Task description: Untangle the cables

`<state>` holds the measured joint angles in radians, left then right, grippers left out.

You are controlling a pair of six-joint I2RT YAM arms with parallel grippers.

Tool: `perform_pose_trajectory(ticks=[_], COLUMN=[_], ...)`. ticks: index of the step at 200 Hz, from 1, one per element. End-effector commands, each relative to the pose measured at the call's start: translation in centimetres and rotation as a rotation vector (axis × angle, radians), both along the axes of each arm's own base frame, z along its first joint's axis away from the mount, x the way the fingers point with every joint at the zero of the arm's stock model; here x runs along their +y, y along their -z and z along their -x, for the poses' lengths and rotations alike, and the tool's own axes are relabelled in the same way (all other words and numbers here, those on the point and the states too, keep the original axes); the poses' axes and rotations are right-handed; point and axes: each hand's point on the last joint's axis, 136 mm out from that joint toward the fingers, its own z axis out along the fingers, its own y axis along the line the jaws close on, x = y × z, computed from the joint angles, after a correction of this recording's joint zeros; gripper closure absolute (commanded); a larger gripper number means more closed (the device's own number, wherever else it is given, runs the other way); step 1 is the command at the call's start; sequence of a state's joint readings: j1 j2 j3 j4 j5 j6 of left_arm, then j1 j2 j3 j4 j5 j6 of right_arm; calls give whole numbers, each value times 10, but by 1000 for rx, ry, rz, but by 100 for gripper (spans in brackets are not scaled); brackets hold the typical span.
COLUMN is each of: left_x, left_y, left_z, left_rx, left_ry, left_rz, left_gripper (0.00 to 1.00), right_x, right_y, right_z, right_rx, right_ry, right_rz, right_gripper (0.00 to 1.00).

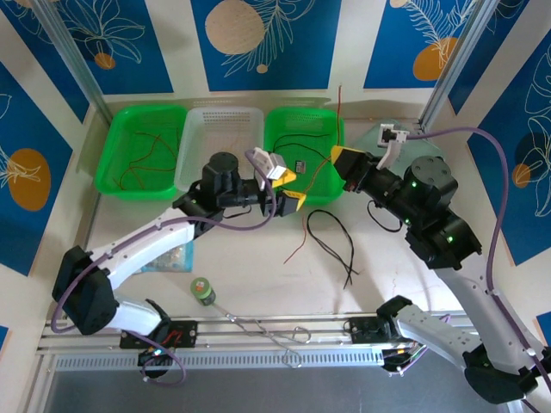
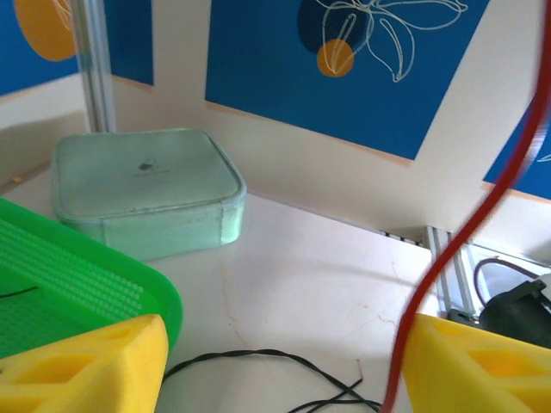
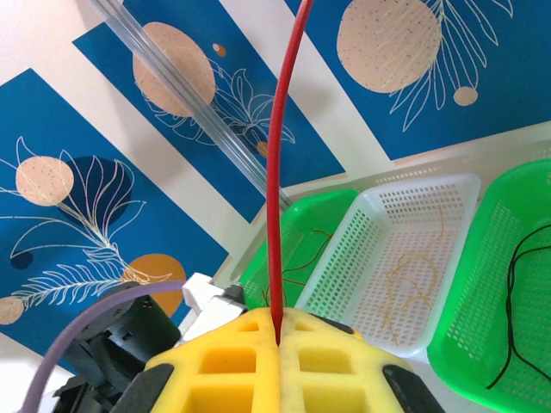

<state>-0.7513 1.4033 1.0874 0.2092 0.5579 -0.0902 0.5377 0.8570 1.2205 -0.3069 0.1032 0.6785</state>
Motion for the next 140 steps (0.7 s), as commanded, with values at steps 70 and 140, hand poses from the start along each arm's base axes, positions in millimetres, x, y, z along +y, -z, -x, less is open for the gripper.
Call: perform_pose_trajectory(ticks=[70, 140], left_x=[-11, 9], left_y=[-8, -16], left_z=[18, 9], left_rx=[21, 17], left_ry=[0, -115], left_rz=[21, -68], left_gripper=[86, 100], right_x=[-16, -23], right_y=[7, 12], right_z=[14, 28], right_rx=[-26, -46], right_ry=[48, 37], right_rz=[-7, 26], right_gripper=[100, 42])
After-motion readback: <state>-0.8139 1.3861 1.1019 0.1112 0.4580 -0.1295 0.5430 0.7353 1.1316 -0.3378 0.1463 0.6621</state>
